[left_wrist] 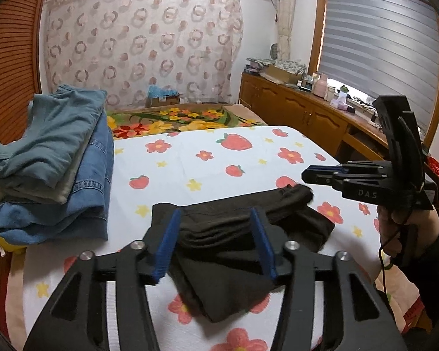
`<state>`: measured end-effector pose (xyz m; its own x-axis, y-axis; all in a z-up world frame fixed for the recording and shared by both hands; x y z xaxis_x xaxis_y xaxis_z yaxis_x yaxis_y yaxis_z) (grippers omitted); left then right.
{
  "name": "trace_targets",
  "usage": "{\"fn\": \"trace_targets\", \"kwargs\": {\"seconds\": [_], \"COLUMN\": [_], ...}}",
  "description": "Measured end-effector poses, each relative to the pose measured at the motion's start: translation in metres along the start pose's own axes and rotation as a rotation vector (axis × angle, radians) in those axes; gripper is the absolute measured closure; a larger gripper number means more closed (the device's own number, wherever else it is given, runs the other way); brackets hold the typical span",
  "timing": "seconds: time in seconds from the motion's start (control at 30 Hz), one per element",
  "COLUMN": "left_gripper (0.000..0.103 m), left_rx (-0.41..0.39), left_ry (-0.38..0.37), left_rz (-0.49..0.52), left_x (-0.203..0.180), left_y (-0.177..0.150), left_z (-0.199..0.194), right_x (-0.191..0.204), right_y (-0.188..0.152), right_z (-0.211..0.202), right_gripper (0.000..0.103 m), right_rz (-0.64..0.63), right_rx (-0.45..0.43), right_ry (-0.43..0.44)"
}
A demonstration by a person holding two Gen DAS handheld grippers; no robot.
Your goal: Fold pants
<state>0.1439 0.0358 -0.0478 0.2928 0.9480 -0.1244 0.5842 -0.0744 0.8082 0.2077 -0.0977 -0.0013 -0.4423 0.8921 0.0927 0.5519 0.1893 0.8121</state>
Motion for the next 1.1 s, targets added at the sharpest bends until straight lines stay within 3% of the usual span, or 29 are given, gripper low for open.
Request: {"fn": "trace_targets", "kwargs": {"seconds": [0.07, 0.13, 0.2, 0.47, 0.6, 0.7, 0.93, 1.0, 1.03, 1.1], "left_gripper": [0.034, 0.028, 0.028, 0.029, 0.042, 0.06, 0.066, 0.074, 0.086, 0.09], "left_rx": [0.004, 0.006, 0.019, 0.095, 0.123, 0.137, 0.146, 0.144, 0.14, 0.117], "left_ry": [0.002, 0.001, 0.001, -0.01, -0.021, -0.027, -0.021, -0.02, -0.016, -0.004], "left_rz": [-0.001, -0.004, -0.012, -0.032, -0.023, -0.017, -0.007, -0.002, 0.001, -0.004], "left_x": [0.001, 0.002, 0.003, 0.004, 0.0, -0.003, -0.003, -0.003, -0.002, 0.0], "left_y": [-0.003, -0.008, -0.016, -0.061, -0.072, -0.076, -0.074, -0.074, -0.074, -0.072], "left_z": [0.0, -0.001, -0.001, 0.004, 0.008, 0.011, 0.019, 0.02, 0.019, 0.015], "right_x": [0.0, -0.001, -0.002, -0.005, -0.008, -0.01, -0.012, -0.012, -0.012, -0.013], "right_y": [-0.002, -0.008, -0.014, -0.057, -0.068, -0.072, -0.072, -0.072, -0.073, -0.074], "right_z": [-0.005, -0.01, -0.014, -0.025, -0.026, -0.025, -0.018, -0.016, -0.016, -0.021], "right_gripper": [0.085, 0.076, 0.069, 0.069, 0.069, 0.069, 0.069, 0.091, 0.097, 0.099], "right_rz": [-0.009, -0.02, -0.031, -0.046, -0.04, -0.026, -0.013, -0.01, -0.012, -0.035], "right_rx": [-0.006, -0.004, 0.003, 0.074, 0.096, 0.101, 0.107, 0.105, 0.104, 0.083], "right_ry": [-0.005, -0.015, -0.024, -0.002, 0.005, 0.009, 0.03, 0.039, 0.051, 0.019]}}
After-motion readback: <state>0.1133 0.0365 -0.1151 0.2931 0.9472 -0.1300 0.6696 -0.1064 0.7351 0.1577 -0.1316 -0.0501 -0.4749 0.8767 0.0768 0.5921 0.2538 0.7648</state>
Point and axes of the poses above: each gripper's, at about its wrist camera, not at the fingertips, and z roughly the way its jaws point, x to its left, y to its top, the point moved 4 cm from there along z, roughly the way its jaws point, and after that the axes turned 1 degree about -y, right-handed, at the moved point
